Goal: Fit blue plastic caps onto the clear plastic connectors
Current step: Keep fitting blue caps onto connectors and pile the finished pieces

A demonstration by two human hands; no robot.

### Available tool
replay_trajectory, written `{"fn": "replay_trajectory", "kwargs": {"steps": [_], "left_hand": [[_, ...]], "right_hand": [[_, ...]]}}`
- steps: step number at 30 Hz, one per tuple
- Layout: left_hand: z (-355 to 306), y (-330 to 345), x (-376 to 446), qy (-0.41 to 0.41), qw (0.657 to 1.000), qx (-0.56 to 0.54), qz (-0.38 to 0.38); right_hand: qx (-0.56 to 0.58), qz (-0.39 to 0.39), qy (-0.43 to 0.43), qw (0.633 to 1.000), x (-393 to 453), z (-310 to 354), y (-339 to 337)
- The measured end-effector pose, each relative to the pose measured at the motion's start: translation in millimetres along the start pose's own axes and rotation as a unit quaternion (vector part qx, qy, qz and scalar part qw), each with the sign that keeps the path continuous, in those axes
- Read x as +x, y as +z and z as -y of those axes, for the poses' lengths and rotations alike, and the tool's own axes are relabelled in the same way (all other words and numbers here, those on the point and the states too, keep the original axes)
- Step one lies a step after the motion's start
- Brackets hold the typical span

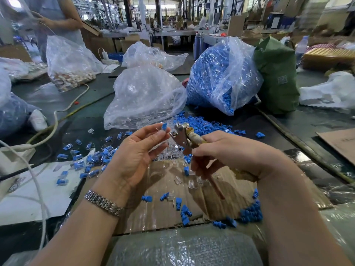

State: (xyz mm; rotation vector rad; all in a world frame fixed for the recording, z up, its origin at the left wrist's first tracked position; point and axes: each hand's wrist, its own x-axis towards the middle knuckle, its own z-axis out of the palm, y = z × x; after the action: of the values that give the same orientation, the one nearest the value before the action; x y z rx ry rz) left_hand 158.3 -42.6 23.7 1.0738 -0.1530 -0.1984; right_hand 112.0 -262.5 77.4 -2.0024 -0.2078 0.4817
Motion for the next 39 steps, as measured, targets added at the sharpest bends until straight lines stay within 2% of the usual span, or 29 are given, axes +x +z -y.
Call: {"fn": "replay_trajectory", "kwargs": {"steps": [8, 15, 25, 30, 33, 34, 36, 39], "left_hand": [[2.9, 9.9, -4.5, 0.047, 0.996, 0.08, 0.012], [3.6, 11.4, -8.3, 0.094, 0.983, 0.155, -0.016], [5.4, 7.8, -6.4, 0.109, 0.979, 0.167, -0.028], [4.0, 8.4, -5.8, 0.11, 0.979, 0.169, -0.031], [-3.4, 1.3, -6.2, 0.119, 0.974, 0.186, -0.052], [-4.5, -1.3, -6.6, 0.126, 0.959, 0.243, -0.068], [-4.9, -6.7, -7.5, 0.138, 0.899, 0.399, -0.114], [-7.0, -10.2, -9.9, 0.131, 0.765, 0.599, -0.197]], "right_hand": [[-0.035, 0.012, -0.017, 0.999, 3.0, 2.6, 11.4], [-0.043, 0.002, -0.009, 0.999, 6.4, 0.3, 13.5], [-0.065, -0.015, -0.03, 0.997, 10.3, -1.6, 18.4], [-0.055, 0.0, -0.002, 0.998, 7.7, -4.9, 8.5], [-0.09, -0.083, -0.003, 0.992, 2.6, -12.1, -8.5], [-0.121, -0.127, 0.002, 0.984, 3.5, -15.1, -14.2], [-0.21, -0.198, 0.033, 0.957, 8.6, -21.3, -21.5], [-0.282, -0.227, 0.104, 0.926, 17.9, -29.0, -19.6]]}}
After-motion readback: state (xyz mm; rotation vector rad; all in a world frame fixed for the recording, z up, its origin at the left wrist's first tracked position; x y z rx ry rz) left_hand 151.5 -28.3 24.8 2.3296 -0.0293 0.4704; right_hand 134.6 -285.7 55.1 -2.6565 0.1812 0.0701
